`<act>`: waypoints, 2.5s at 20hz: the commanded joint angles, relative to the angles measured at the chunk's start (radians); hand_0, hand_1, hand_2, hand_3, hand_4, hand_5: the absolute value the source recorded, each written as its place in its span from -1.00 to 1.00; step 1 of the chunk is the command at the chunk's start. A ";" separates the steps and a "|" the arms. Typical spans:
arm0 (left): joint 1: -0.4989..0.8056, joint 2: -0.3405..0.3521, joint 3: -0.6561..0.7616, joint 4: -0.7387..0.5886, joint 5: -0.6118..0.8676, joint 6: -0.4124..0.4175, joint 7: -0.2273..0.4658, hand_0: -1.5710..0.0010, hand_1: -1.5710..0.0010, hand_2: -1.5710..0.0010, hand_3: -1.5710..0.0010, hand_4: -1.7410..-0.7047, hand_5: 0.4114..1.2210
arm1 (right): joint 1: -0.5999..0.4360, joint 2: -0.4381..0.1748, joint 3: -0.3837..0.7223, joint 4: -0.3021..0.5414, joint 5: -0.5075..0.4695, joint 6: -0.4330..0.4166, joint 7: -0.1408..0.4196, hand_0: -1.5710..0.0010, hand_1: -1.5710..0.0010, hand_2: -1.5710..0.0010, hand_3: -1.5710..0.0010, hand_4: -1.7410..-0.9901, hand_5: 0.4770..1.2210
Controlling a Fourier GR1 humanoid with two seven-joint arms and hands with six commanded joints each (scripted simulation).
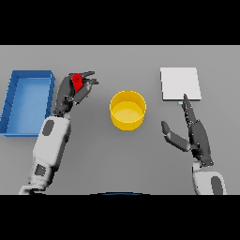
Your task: Pick up the red beaker and tilt it to pour out 1 green nut into yellow bowl. Pick up the yellow bowl and place it on the metallic measuring scale.
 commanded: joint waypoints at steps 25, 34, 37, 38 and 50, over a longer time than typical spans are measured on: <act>-0.300 0.286 -0.601 -0.040 -0.587 -0.198 0.320 -1.00 -1.00 -1.00 -1.00 -1.00 0.94 | 0.016 -0.003 0.006 -0.001 0.019 0.000 0.002 1.00 1.00 1.00 1.00 0.48 -0.47; -0.484 0.302 -0.836 0.066 -0.809 -0.367 0.234 -1.00 -1.00 -1.00 -0.72 -0.96 0.99 | 0.033 0.032 0.004 -0.003 -0.025 0.008 0.011 1.00 1.00 1.00 1.00 0.41 -0.59; -0.534 0.280 -0.894 0.115 -0.863 -0.371 0.180 -1.00 -1.00 -1.00 -0.86 -0.97 1.00 | 0.027 0.028 0.004 0.003 0.006 -0.015 0.006 1.00 1.00 1.00 1.00 0.39 -0.64; -0.547 0.283 -0.918 0.124 -0.886 -0.376 0.162 -1.00 -1.00 -1.00 -0.88 -0.98 1.00 | 0.023 0.029 0.006 0.007 0.011 -0.018 0.002 1.00 1.00 1.00 1.00 0.40 -0.67; -0.684 0.277 -1.157 0.182 -1.128 -0.370 0.045 -1.00 -1.00 -1.00 -0.99 -0.99 1.00 | 0.015 0.028 -0.004 0.000 0.014 -0.034 0.005 1.00 1.00 1.00 1.00 0.63 -0.76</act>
